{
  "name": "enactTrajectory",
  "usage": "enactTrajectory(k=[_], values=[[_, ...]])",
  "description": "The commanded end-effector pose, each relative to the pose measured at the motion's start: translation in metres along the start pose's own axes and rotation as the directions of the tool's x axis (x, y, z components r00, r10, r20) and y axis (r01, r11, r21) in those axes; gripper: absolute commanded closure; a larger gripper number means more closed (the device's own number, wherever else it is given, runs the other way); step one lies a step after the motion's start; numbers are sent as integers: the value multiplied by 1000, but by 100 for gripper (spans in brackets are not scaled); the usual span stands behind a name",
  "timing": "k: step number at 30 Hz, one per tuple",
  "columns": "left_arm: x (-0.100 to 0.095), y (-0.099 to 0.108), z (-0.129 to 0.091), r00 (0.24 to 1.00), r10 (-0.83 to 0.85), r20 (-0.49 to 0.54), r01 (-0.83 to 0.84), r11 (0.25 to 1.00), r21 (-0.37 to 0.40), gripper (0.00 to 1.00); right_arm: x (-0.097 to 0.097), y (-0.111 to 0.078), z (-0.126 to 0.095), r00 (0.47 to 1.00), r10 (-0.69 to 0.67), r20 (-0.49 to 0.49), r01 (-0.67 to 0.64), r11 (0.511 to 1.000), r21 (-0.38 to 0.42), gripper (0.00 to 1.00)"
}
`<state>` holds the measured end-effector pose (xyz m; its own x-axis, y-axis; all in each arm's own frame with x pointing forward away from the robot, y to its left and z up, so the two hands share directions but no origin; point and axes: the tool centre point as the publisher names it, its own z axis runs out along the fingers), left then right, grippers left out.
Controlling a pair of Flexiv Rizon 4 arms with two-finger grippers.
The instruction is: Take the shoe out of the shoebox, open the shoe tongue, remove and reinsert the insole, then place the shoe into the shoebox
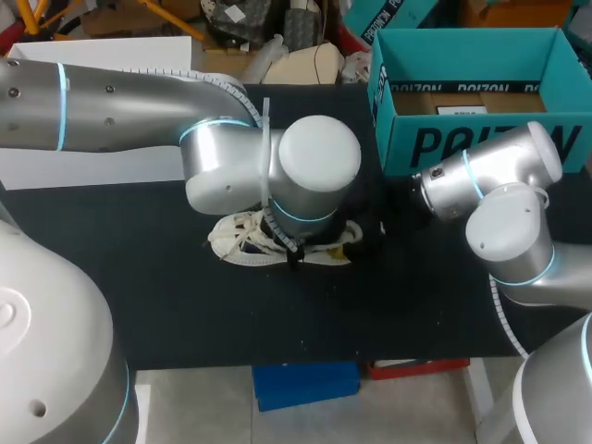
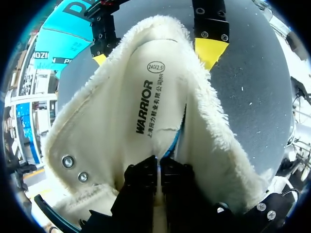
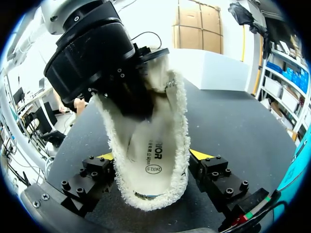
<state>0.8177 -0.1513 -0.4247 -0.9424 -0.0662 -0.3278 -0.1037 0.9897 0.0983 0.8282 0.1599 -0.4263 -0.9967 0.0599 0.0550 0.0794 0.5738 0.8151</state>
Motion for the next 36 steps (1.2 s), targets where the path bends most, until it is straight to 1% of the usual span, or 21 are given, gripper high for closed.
enactTrajectory(k=[1, 9, 15, 22, 25, 27, 30, 32, 33, 35, 36], values=[[-4, 4, -2, 998, 48, -45, -46, 998, 47, 100, 1, -1, 1, 1000, 0, -2, 0, 1000, 3, 100], [-2, 6, -31, 991, 87, -99, -79, 993, 86, 100, 1, -1, 1, 1000, 0, -2, 0, 1000, 3, 100], [2, 5, -51, 990, 83, -112, -70, 991, 112, 100, 1, -1, 1, 1000, 0, -2, 0, 1000, 3, 100], [5, -1, -62, 990, 94, -107, -81, 989, 125, 100, 1, -1, 1, 1000, 0, -2, 0, 1000, 3, 100], [7, -4, -61, 987, 117, -109, -103, 987, 125, 100, 1, -1, 1, 1000, 0, -2, 0, 1000, 3, 100], [5, -6, -59, 974, 131, -184, -105, 983, 148, 100, 1, -1, 1, 1000, 0, -2, 0, 1000, 3, 100], [-1, -8, -58, 971, 133, -200, -111, 987, 115, 100, 1, -1, 1, 1000, 0, -2, 0, 1000, 3, 100], [-8, -7, -59, 961, 123, -247, -94, 988, 125, 100, 1, -1, 1, 1000, 0, -2, 0, 1000, 3, 100], [-12, -7, -59, 952, 124, -279, -95, 989, 117, 100, 1, -1, 1, 1000, 0, -2, 0, 1000, 3, 100], [-19, -7, -63, 930, 142, -340, -100, 985, 139, 100, 1, -1, 1, 1000, 0, -2, 0, 1000, 3, 100], [-21, -8, -66, 919, 157, -361, -114, 984, 137, 100, 1, -1, 1, 1000, 0, -2, 0, 1000, 3, 100]])
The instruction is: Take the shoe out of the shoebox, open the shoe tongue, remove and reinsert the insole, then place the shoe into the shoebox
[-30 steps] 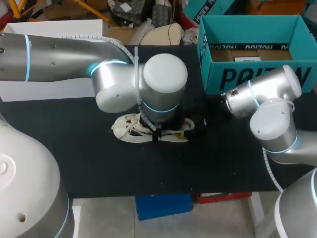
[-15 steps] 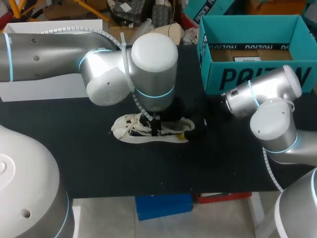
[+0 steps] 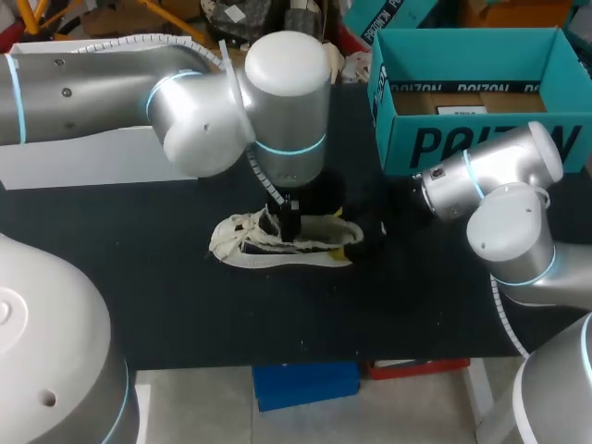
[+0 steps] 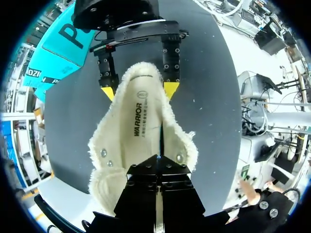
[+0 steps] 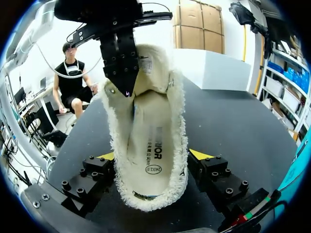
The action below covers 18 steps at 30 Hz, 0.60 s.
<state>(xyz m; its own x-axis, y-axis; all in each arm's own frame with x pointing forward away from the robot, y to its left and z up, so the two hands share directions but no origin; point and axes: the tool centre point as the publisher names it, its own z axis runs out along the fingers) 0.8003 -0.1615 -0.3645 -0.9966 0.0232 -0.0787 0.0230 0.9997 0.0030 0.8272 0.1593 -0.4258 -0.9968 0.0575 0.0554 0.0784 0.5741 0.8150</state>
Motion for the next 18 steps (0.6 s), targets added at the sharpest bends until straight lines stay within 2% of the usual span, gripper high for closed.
enactTrajectory(k=[1, 5, 9, 18], values=[[-20, -5, -9, 990, 34, -139, -33, 999, 12, 100, 0, -1, 2, 1000, 1, 1, -1, 1000, 3, 100], [-21, -7, -19, 976, 62, -211, -56, 998, 32, 100, 0, -1, 2, 1000, 1, 1, -1, 1000, 3, 100], [-18, -9, -25, 970, 78, -230, -70, 997, 45, 100, 0, -1, 2, 1000, 1, 1, -1, 1000, 3, 100], [-16, -10, -18, 938, 92, -335, -68, 994, 82, 100, 0, -1, 2, 1000, 1, 1, -1, 1000, 3, 100]])
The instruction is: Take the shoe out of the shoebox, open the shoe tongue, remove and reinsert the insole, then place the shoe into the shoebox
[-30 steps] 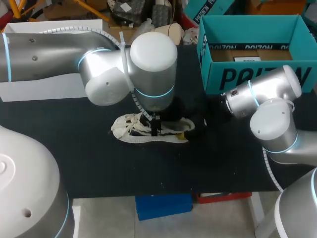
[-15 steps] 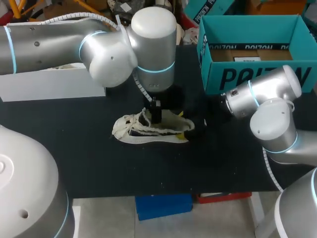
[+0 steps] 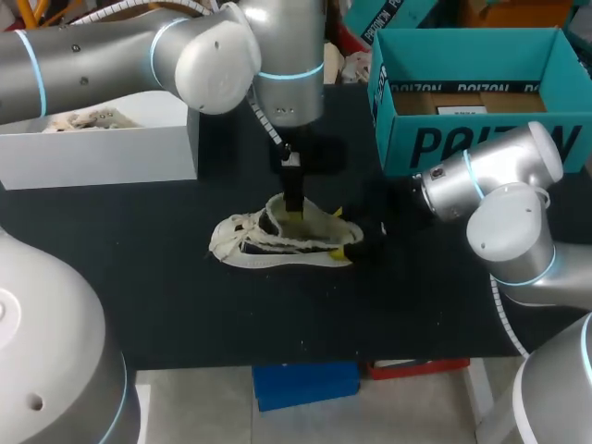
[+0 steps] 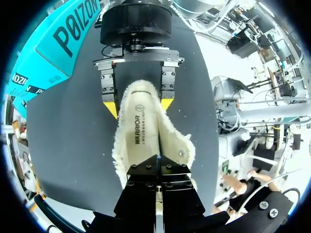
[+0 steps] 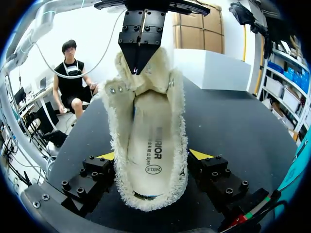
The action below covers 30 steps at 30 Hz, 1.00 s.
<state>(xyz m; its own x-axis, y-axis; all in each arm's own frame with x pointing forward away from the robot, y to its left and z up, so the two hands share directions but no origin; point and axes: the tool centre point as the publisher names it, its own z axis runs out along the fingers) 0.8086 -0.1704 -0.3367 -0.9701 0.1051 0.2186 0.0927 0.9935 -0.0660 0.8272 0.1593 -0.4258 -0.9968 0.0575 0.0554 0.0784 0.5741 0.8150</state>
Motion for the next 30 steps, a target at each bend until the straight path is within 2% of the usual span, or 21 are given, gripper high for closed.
enactTrajectory(k=[1, 5, 20, 22, 24, 26, 30], values=[[-8, -1, 9, 998, 8, -59, -7, 1000, 18, 100, 0, -1, 2, 1000, 1, 1, -1, 1000, 3, 100], [-7, -1, 15, 994, 23, -111, -20, 999, 30, 100, 0, -1, 2, 1000, 1, 1, -1, 1000, 3, 100], [-7, -1, 16, 994, 23, -110, -20, 1000, 21, 100, 0, -1, 2, 1000, 1, 1, -1, 1000, 3, 100], [-5, 0, 17, 986, 40, -164, -25, 996, 91, 100, 0, -1, 2, 1000, 1, 1, -1, 1000, 3, 100], [-5, 0, 16, 986, 39, -163, -22, 995, 102, 100, 0, -1, 2, 1000, 1, 1, -1, 1000, 3, 100], [-5, 0, 15, 980, 52, -191, -22, 988, 155, 100, 0, -1, 2, 1000, 1, 1, -1, 1000, 3, 100], [-7, 0, 16, 983, 51, -177, -22, 986, 162, 100, 0, -1, 2, 1000, 1, 1, -1, 1000, 3, 100]])
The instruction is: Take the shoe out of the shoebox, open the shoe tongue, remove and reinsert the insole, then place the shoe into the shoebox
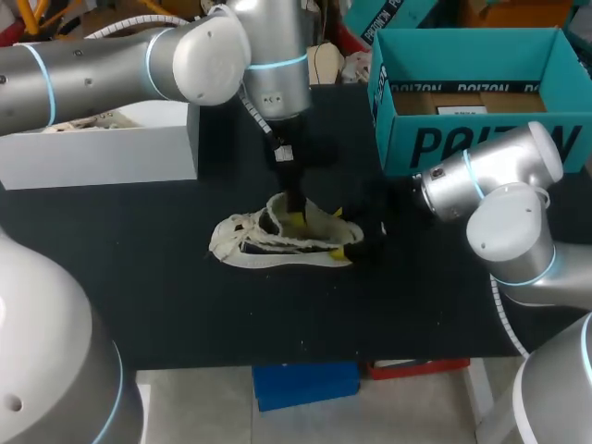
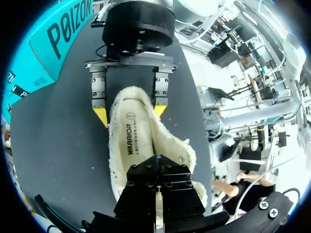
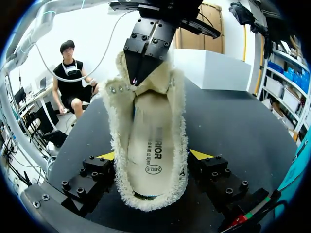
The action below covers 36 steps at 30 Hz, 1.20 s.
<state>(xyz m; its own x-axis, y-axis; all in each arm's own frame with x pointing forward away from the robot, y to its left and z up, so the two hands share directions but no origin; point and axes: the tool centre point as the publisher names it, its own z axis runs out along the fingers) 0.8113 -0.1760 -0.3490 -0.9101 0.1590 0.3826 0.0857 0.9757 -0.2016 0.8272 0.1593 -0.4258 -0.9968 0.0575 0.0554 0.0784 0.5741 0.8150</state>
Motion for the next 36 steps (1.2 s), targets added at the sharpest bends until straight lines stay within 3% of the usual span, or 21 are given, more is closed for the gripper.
enactTrajectory(k=[1, 36], values=[[-3, 5, 5, 1000, -3, 7, 3, 1000, 17, 100, 0, -1, 2, 1000, 1, 1, -1, 1000, 3, 100], [-8, 4, 63, 997, -81, 6, 81, 996, -26, 100, 0, -1, 2, 1000, 1, 1, -1, 1000, 3, 100]])
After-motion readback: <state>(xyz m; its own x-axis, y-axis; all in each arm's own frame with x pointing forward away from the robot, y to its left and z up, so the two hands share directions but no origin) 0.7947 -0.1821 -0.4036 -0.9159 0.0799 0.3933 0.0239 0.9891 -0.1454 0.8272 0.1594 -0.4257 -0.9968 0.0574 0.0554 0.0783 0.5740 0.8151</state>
